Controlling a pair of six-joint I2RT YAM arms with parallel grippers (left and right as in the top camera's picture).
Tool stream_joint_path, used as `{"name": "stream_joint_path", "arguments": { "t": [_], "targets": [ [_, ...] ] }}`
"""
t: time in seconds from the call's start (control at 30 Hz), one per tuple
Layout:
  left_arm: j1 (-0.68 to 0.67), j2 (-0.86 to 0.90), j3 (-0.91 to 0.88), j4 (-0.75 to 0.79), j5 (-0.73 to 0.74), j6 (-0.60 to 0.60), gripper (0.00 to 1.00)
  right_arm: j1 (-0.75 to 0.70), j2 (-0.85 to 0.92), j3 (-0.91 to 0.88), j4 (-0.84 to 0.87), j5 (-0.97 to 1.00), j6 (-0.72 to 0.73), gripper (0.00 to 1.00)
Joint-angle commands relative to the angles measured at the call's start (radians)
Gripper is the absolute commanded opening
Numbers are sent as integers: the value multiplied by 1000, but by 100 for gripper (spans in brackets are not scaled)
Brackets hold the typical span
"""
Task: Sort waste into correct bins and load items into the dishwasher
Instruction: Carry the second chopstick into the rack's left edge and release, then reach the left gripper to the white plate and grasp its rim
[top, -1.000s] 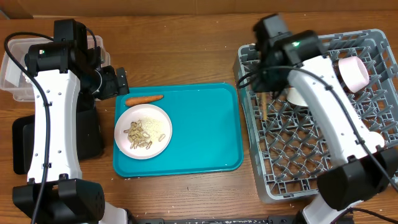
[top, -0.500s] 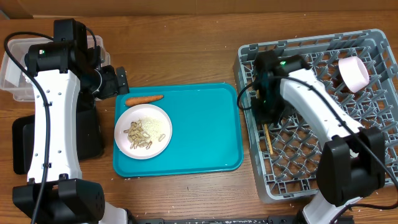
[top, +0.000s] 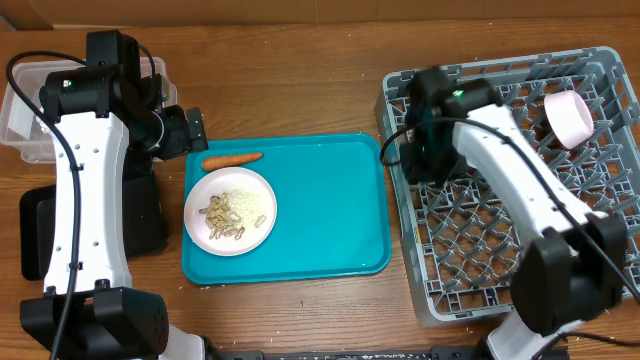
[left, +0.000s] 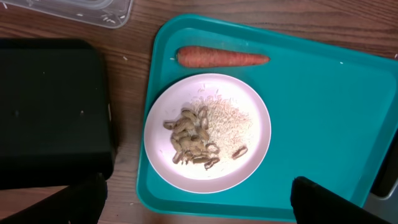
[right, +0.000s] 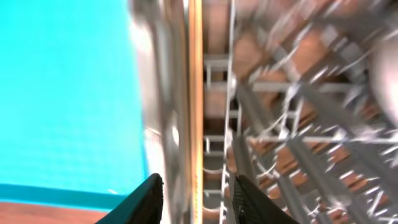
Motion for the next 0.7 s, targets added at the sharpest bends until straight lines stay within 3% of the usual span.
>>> {"name": "stream_joint_path", "arguments": {
  "t": [0.0, 0.2, 0.3, 0.33, 0.67],
  "targets": [
    [-1, -8, 10, -5, -2, 4, 96, -47, -134, 113, 19, -2, 75, 42],
    [-2, -8, 10, -9, 58, -8, 95, -109, -217, 145, 34, -32, 76, 60],
    [-4, -8, 10, -13, 87, -16, 95, -112, -218, 145, 32, -44, 76, 89],
    [-9, -8, 10, -15, 86, -31, 95, -112, -218, 145, 34, -47, 76, 94],
    [-212, -6, -47, 35, 84, -133, 94, -194, -218, 145, 58, -43, 58, 91]
  ]
}}
